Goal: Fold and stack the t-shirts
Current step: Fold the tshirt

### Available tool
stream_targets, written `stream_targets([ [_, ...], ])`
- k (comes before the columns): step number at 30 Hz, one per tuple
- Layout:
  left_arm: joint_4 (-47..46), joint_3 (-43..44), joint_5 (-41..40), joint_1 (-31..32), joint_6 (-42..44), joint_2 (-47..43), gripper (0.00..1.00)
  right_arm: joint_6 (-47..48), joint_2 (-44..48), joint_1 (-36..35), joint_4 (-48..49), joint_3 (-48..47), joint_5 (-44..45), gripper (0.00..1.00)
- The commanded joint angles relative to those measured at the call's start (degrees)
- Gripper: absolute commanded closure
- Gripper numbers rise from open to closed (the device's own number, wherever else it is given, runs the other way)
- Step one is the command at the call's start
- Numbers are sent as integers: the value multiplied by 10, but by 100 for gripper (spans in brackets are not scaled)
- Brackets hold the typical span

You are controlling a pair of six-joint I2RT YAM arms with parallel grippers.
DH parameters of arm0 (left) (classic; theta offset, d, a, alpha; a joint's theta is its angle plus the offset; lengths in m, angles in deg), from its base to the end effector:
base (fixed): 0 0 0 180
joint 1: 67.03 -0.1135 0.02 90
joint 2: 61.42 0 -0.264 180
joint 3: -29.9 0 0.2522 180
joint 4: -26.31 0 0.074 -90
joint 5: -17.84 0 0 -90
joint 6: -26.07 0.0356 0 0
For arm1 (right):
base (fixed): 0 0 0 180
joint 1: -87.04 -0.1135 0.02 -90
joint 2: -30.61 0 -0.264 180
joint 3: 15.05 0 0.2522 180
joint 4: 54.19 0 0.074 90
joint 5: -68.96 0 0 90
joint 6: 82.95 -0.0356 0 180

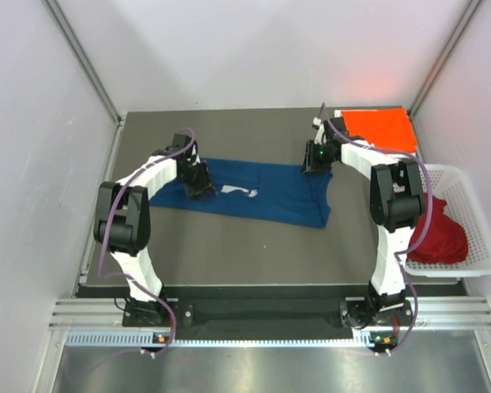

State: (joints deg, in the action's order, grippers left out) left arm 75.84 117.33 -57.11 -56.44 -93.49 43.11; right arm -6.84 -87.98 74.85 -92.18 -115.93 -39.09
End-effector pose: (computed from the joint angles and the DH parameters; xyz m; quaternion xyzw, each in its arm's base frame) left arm 0.3623 -0.0771 0.1954 -0.1338 0.9619 -0.1894 0.1446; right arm 0.4349 0.1052 0.1795 -0.0323 0.9443 0.2117 0.2499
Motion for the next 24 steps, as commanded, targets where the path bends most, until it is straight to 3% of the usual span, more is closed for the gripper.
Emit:
stream_targets([
  [1,-8,30,-20,-5,-14,28,50,33,-14,6,-5,-33,-9,68],
  [19,-18,37,-68,-8,-37,86,50,61,-45,7,3,-56,0,68],
  [22,-18,36,-70,-8,-38,85,50,62,-48,8,6,-58,0,76],
  [23,-18,37,-72,-8,-38,85,50,65,-48,8,9,-58,1,90],
  [24,-17,35,-77,-8,-38,85,50,66,-44,8,13,-56,3,95],
])
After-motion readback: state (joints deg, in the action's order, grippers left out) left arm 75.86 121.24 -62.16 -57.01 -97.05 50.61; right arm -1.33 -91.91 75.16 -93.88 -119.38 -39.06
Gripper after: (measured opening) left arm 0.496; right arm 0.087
